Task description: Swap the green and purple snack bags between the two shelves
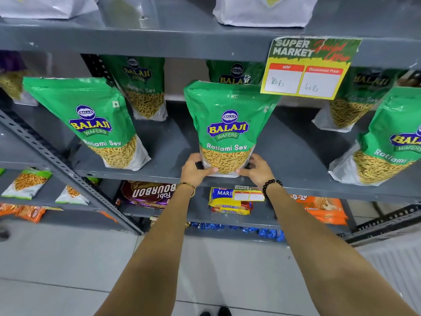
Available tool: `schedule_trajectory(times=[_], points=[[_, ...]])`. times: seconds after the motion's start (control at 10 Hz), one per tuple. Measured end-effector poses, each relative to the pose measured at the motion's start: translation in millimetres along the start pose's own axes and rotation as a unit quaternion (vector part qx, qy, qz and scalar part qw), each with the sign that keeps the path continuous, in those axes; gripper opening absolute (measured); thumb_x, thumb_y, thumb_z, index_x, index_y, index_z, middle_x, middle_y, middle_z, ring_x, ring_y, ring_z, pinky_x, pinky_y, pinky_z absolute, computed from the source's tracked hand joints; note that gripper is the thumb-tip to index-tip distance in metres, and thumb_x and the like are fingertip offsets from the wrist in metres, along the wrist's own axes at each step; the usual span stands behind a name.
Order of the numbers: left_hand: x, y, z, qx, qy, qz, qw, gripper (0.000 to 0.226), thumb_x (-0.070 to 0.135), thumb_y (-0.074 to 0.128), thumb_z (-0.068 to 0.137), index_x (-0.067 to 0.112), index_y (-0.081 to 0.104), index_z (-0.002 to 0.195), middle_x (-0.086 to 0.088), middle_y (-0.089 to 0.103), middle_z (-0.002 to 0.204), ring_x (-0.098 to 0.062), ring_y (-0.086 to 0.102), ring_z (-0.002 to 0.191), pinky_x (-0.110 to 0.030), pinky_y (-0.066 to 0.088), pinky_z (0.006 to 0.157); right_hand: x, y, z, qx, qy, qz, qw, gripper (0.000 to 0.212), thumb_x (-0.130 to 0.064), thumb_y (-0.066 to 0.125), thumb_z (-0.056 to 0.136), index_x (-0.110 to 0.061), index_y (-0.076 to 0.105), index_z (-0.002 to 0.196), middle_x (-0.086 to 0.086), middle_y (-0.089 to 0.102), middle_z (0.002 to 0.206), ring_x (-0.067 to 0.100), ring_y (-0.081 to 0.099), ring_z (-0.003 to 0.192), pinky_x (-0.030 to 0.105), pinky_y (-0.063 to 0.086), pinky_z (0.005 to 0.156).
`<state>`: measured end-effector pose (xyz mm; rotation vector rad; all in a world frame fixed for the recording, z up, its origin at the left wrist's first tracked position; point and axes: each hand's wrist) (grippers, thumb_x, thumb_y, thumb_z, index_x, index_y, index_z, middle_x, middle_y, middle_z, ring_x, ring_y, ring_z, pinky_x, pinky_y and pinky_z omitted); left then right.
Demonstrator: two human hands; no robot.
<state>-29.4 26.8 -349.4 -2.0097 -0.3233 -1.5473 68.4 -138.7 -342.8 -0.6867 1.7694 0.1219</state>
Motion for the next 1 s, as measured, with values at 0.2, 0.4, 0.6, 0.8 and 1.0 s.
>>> schedule_trajectory(times=[0.2, 0.4, 0.6, 0.8, 1.0], points=[[4.0, -3.5, -2.7, -0.015, 0.006, 0.019, 1.0, 0.056, 0.012, 0.078, 0.068, 0.009, 0.053, 0.117, -0.005, 0.061, 0.113, -0.01, 0.05, 0.098, -0.007, 0.042, 0.074, 0.2, 2.6, -2.9, 0.006, -0.005, -0.011, 1.0, 0.056, -0.007, 0.078, 0.065, -0.008, 0.052, 0.115, 0.015, 0.06, 0.122, 0.031, 0.055, 0.112, 0.048, 0.044, 0.101], [2.5, -5.3, -3.9, -0.015, 0.003, 0.015, 1.0, 0.05, 0.009, 0.074, 0.072, 0.008, 0.054, 0.117, -0.013, 0.062, 0.124, -0.011, 0.047, 0.104, -0.026, 0.037, 0.089, 0.6, 5.6, -5.3, 0.023, -0.002, -0.027, 0.999, 0.056, -0.01, 0.079, 0.065, -0.006, 0.052, 0.114, 0.016, 0.061, 0.121, 0.033, 0.055, 0.112, 0.05, 0.045, 0.1], [2.2, -5.8, -4.2, -0.018, 0.004, 0.032, 0.999, 0.049, 0.011, 0.074, 0.073, 0.01, 0.055, 0.119, -0.011, 0.062, 0.125, -0.01, 0.047, 0.105, -0.029, 0.037, 0.092, 0.6, 6.0, -6.2, 0.026, -0.009, -0.03, 0.999, 0.053, -0.01, 0.078, 0.067, -0.006, 0.052, 0.114, 0.015, 0.061, 0.122, 0.031, 0.055, 0.112, 0.049, 0.045, 0.1], [1.7, -6.8, -7.9, -0.018, -0.006, 0.06, 0.998, 0.058, 0.009, 0.073, 0.073, 0.01, 0.05, 0.126, -0.011, 0.06, 0.129, -0.025, 0.051, 0.121, -0.036, 0.039, 0.1, 4.5, 5.7, -6.0, 0.019, -0.004, -0.038, 0.999, 0.056, -0.009, 0.077, 0.066, -0.006, 0.052, 0.116, 0.014, 0.06, 0.124, 0.03, 0.054, 0.114, 0.039, 0.044, 0.097], [-12.4, -6.2, -24.7, -0.016, -0.052, 0.116, 0.992, 0.076, 0.013, 0.068, 0.079, 0.01, 0.026, 0.142, -0.013, 0.039, 0.147, -0.031, 0.034, 0.137, -0.046, 0.03, 0.113, 16.5, 7.2, -12.0, 0.021, -0.003, -0.023, 1.0, 0.069, 0.002, 0.076, 0.064, -0.005, 0.046, 0.125, 0.015, 0.053, 0.133, 0.03, 0.048, 0.124, 0.037, 0.04, 0.099]])
Point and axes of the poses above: each hand's wrist, its own z-axis towards the middle knuckle, its own y-axis out of the palm, x = y × z
